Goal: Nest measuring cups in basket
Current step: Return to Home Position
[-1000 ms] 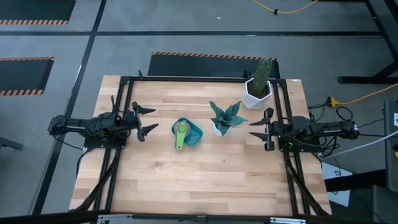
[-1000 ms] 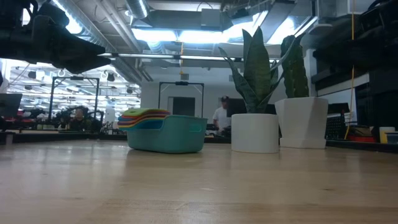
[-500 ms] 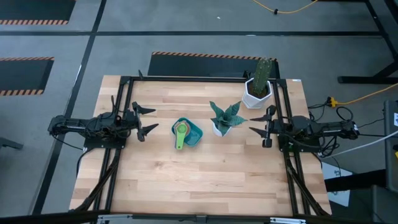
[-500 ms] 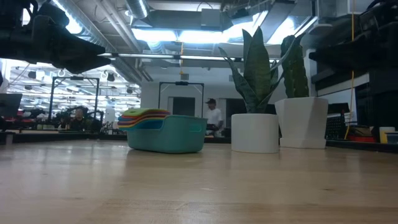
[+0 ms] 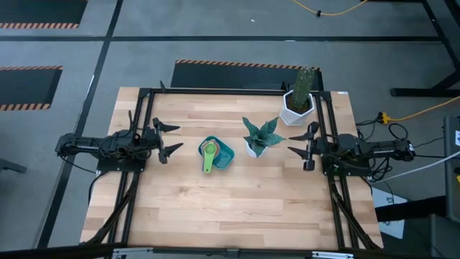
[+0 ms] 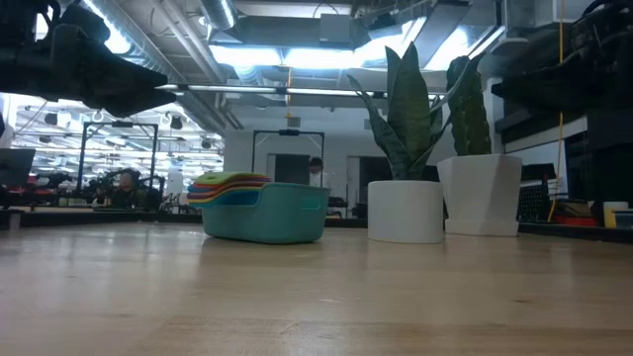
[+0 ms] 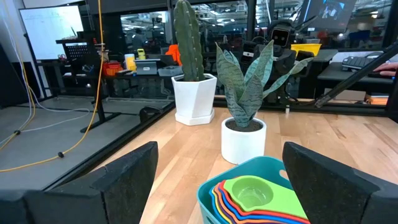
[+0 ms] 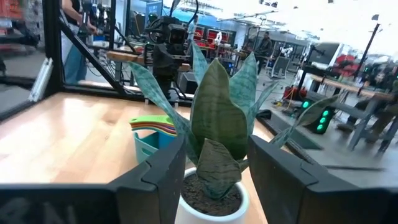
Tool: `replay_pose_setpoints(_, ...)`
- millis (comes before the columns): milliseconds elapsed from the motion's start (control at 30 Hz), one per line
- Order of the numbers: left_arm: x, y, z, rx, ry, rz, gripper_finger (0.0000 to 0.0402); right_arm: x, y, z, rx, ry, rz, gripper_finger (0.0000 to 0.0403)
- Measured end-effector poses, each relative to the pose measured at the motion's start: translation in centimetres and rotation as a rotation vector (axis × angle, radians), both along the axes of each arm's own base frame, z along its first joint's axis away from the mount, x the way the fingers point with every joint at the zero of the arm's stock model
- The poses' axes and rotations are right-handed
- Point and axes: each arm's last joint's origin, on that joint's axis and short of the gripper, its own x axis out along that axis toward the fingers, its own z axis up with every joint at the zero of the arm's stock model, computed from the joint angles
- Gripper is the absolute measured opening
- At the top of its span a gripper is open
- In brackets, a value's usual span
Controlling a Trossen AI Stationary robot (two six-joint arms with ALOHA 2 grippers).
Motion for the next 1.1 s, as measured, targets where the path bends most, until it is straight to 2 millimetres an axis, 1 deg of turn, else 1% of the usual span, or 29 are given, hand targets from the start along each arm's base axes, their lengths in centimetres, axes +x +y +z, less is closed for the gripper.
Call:
replay_pose_setpoints(100, 0.0, 0.0, 0.0, 0.0, 0.0, 0.0, 0.0339, 0.0, 0.0, -0.01, 0.035, -0.004, 0.002, 0.0176)
replay_pose_setpoints(333, 0.0, 0.0, 0.0, 0.0, 0.0, 0.0, 0.0339, 0.01, 0.0, -0.02, 0.036, -0.003, 0.003, 0.0176)
replay_pose_setpoints(533, 0.0, 0.0, 0.0, 0.0, 0.0, 0.0, 0.0339, 0.01, 0.01, -0.03, -0.013, 0.004, 0.003, 0.0176)
replay_pose_setpoints(1100, 0.0, 0.0, 0.0, 0.0, 0.0, 0.0, 0.0339, 0.01, 0.01, -0.02, -0.016, 0.004, 0.002, 0.0176)
